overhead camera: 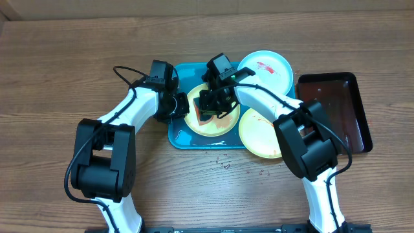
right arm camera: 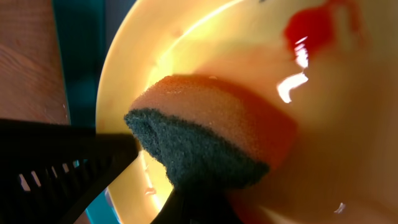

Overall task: Clean dirty plates on tray and stack at the side
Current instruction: 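Scrub the yellow plate with the sponge in circles, right gripper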

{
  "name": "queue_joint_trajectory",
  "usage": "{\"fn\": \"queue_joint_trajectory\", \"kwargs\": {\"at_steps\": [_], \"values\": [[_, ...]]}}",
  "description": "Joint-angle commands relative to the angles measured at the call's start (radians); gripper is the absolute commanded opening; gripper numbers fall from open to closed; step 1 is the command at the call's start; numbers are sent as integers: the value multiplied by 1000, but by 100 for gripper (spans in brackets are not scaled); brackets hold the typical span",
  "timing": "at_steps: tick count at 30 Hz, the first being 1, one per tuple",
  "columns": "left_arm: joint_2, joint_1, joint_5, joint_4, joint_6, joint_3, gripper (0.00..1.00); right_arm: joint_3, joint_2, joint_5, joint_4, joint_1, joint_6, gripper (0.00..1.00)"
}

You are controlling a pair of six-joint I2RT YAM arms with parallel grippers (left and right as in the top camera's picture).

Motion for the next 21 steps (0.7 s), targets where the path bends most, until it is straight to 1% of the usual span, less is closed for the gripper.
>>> {"fn": "queue_joint_trajectory", "kwargs": {"at_steps": [1,5,11,17,21], "values": [[5,-17,42,18,30,-8,4,2,27,-23,-19,34,-10,4],[5,-17,42,18,30,-8,4,2,27,7,3,31,39,4],[5,-17,42,17,30,-8,4,5,27,178,54,6,164,4],[5,-17,41,17,38,-8,4,49,27,370,58,-31,197,4],[5,-17,41,11,45,-8,4,72,27,447,50,-51,197,4]]}}
